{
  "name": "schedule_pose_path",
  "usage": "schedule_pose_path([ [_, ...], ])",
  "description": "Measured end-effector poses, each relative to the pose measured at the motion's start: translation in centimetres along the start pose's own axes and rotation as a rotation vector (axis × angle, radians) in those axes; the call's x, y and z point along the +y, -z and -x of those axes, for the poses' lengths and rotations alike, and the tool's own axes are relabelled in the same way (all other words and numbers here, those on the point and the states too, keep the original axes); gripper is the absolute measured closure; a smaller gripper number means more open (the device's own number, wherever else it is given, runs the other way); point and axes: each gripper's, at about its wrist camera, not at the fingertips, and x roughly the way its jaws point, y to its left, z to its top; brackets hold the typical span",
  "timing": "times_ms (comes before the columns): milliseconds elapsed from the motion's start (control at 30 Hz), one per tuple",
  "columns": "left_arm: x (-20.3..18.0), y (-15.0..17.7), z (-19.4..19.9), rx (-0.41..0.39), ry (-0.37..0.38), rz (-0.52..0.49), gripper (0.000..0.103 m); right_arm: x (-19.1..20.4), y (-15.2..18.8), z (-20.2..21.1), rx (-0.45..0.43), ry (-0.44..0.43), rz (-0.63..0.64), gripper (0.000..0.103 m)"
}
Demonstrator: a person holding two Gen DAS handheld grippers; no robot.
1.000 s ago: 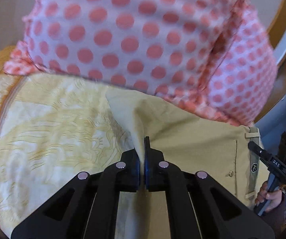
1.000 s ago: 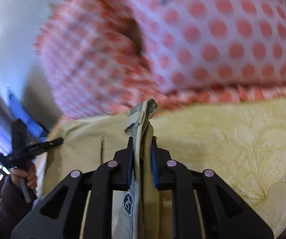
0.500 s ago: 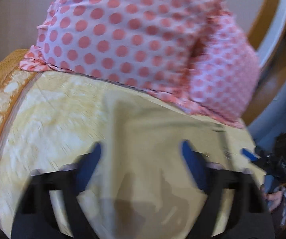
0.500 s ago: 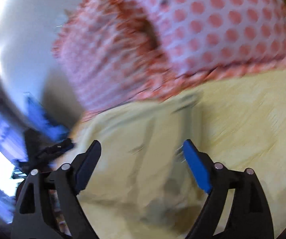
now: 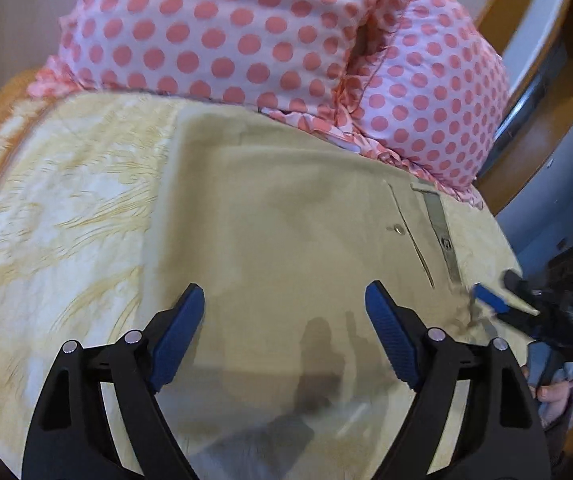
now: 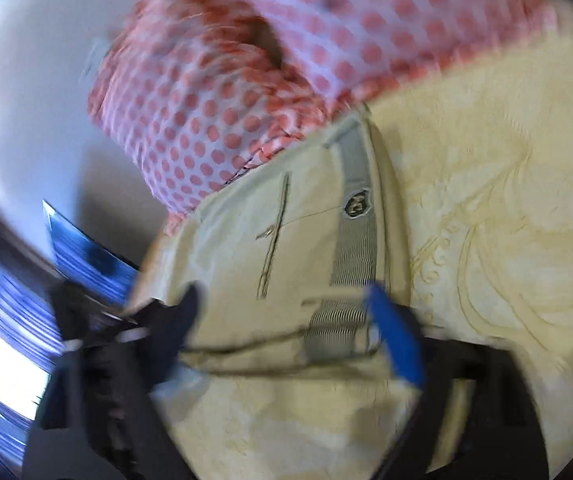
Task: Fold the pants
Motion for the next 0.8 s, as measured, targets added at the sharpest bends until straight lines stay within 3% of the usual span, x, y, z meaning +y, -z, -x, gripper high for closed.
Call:
schedule_pose_path([
  [100, -0.9, 3.6, 2.8, -0.066, -0.123, -0.056, 0.005, 3.2, 3.3, 1.7, -0.060, 0.132, 0.196, 0.002],
  [200, -1.5, 8.1, 4.5, -0.099, -0.212, -0.091, 0.001, 5.6, 8.0, 1.7, -0.083, 0.270, 0.324, 0.002],
  [300, -1.7, 10.9, 5.0, -0.105, -0.270, -0.099, 0.001, 6.4, 10.8, 1.3, -0.111, 0.341, 0.371, 0.002],
  [500, -2.4, 13.2, 5.1, -0.136, -0.363, -0.158, 0.001, 6.6, 13.3, 1.0, -0.134, 0.397, 0.411, 0.002],
  [633, -2.1, 13.9, 5.2, -0.161, -0.357, -0.163, 0.001, 6.4, 13.8, 0.2, -0.120, 0.405, 0.398, 0.002],
  [800, -2.0, 14.8, 5.4, -0.221, -0.347, -0.180, 0.001, 6.5, 15.0, 0.1, -0.176, 0.430, 0.426, 0.002],
])
